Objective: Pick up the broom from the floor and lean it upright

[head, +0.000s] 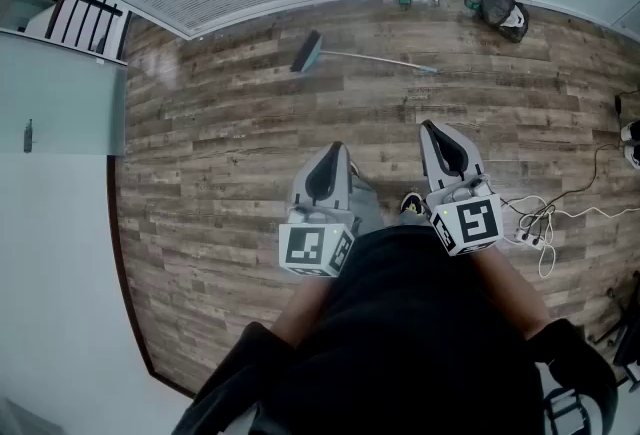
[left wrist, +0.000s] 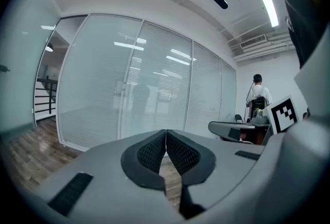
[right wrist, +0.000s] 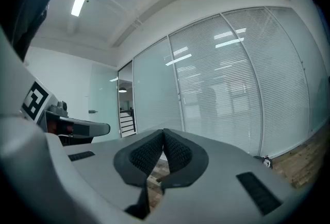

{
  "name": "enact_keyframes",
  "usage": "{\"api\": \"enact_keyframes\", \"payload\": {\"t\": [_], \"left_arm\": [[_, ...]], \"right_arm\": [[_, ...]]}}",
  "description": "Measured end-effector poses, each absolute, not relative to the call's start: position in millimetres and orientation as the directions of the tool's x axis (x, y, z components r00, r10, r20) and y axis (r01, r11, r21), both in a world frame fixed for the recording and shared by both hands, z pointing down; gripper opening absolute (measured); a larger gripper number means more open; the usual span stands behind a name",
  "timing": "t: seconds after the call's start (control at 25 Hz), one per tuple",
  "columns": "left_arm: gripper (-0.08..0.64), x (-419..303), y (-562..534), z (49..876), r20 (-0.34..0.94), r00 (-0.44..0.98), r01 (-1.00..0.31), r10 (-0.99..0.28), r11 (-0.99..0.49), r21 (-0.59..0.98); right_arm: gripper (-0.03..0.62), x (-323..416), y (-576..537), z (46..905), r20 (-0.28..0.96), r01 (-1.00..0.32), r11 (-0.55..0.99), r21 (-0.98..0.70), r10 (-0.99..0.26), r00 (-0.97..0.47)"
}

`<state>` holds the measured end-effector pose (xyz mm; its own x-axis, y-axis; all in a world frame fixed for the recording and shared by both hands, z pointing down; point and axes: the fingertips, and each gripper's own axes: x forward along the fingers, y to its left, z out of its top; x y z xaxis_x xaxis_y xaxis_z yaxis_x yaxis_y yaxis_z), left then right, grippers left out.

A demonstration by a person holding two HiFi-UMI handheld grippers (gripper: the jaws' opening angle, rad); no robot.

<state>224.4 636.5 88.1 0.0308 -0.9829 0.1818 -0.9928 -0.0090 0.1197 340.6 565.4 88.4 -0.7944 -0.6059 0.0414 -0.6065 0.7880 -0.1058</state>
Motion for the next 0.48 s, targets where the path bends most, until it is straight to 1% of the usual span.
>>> {"api": "enact_keyframes", "payload": {"t": [0.28,0.48], "left_arm": [[0.023,195,627,86,0.187,0.025,-0.995,-0.982,-0.007,0.095],[0.023,153,613,89,0.201,0.018,-0.994,-0.979,0.004,0.109]], "right_arm": [[0.018,323,556,97,0.052,-0.607,0.774,-0.179,-0.608,-0.792],[0.018,286,538,100,0.065,-0.606,0.776,-0.175,-0.605,-0.794]]}}
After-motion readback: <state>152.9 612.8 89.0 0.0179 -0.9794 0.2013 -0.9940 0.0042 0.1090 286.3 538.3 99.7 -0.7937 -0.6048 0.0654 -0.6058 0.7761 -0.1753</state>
